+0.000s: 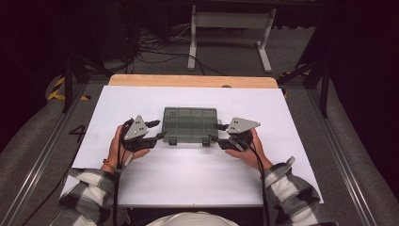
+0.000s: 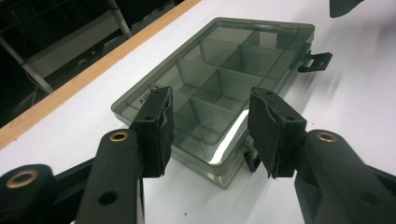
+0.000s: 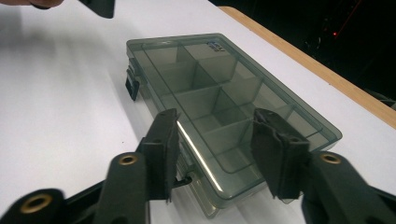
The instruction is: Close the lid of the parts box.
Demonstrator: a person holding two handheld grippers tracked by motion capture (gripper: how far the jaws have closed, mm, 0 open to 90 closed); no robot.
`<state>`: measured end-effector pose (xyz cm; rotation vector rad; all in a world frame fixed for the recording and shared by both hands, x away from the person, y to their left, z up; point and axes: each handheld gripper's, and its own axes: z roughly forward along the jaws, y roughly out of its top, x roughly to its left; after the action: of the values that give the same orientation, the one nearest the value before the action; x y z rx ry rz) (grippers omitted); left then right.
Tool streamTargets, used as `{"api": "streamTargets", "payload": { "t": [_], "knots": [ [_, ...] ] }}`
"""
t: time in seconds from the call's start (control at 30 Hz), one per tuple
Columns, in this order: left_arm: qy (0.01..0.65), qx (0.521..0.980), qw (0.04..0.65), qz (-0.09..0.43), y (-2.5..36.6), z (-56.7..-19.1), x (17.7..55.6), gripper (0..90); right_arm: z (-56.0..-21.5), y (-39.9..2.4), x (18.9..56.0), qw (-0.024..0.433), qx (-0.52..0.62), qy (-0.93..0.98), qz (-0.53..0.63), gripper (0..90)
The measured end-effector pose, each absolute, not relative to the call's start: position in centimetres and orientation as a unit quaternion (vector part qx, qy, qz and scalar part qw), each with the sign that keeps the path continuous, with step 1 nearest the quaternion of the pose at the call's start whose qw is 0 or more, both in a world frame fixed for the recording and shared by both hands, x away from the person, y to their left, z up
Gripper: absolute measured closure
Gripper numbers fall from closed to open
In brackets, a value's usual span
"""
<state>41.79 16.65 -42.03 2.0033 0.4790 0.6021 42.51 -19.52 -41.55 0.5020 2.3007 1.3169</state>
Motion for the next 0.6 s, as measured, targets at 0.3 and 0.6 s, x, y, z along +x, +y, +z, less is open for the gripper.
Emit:
{"api": "streamTargets", "payload": {
  "t": [0.3, 0.6],
  "knots": [
    [0.207, 0.815, 0.479, 0.254, 16.3, -42.4, 41.5, 27.6, -41.7, -19.3, 42.0, 0.241, 0.195, 0.822, 0.477, 26.8],
    [0.206, 0.821, 0.472, 0.248, 15.7, -42.8, 40.9, 13.1, -41.9, -19.6, 41.6, 0.253, 0.207, 0.819, 0.471, 12.9]
  ]
}}
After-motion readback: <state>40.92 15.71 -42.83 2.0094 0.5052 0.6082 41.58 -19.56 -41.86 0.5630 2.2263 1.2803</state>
